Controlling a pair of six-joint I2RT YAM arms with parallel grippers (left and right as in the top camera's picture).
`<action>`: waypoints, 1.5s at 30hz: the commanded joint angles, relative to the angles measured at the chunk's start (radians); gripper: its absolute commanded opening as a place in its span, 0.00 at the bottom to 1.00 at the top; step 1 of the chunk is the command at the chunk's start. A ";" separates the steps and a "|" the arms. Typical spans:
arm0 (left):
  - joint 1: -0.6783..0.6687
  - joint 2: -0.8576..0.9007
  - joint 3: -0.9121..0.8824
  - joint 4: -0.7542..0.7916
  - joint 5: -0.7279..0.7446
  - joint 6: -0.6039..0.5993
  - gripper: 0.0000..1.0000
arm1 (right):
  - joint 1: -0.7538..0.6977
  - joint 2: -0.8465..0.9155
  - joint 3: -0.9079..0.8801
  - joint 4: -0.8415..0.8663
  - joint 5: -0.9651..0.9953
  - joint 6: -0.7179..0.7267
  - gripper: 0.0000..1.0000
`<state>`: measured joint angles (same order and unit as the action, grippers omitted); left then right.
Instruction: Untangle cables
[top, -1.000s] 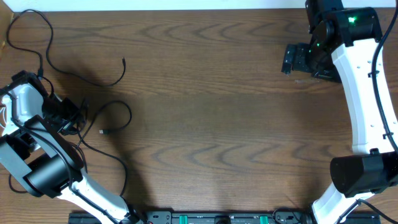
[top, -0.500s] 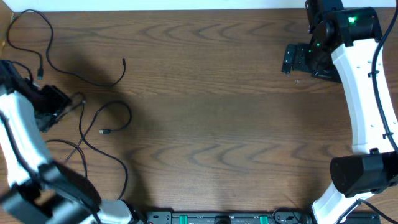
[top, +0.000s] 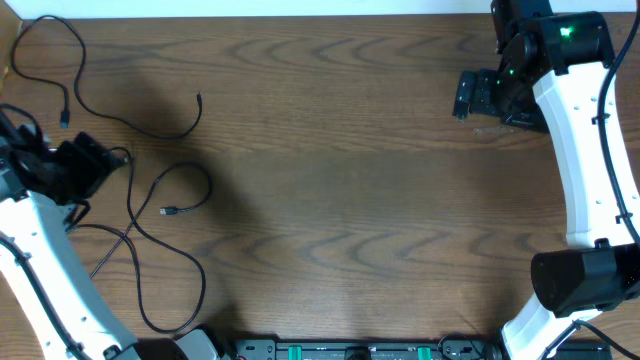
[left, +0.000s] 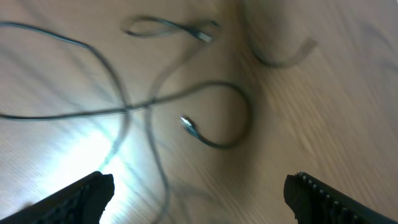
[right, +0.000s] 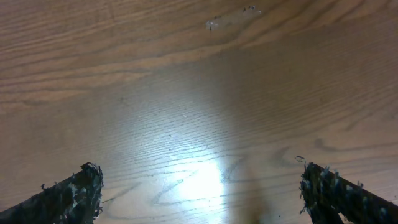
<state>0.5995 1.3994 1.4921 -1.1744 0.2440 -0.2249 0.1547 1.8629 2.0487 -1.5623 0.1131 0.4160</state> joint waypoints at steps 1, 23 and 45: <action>-0.065 -0.048 0.017 -0.045 0.137 0.082 0.93 | -0.003 -0.006 0.016 -0.001 0.015 -0.006 0.99; -0.309 -0.655 0.017 -0.278 0.137 0.119 0.93 | -0.003 -0.009 0.016 -0.046 -0.171 0.025 0.99; -0.309 -0.690 0.017 -0.340 0.137 0.119 0.99 | 0.220 -0.517 -0.227 -0.132 0.039 0.026 0.99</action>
<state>0.2958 0.7105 1.4948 -1.5143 0.3695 -0.1181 0.3450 1.4036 1.8992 -1.6958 0.0887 0.4328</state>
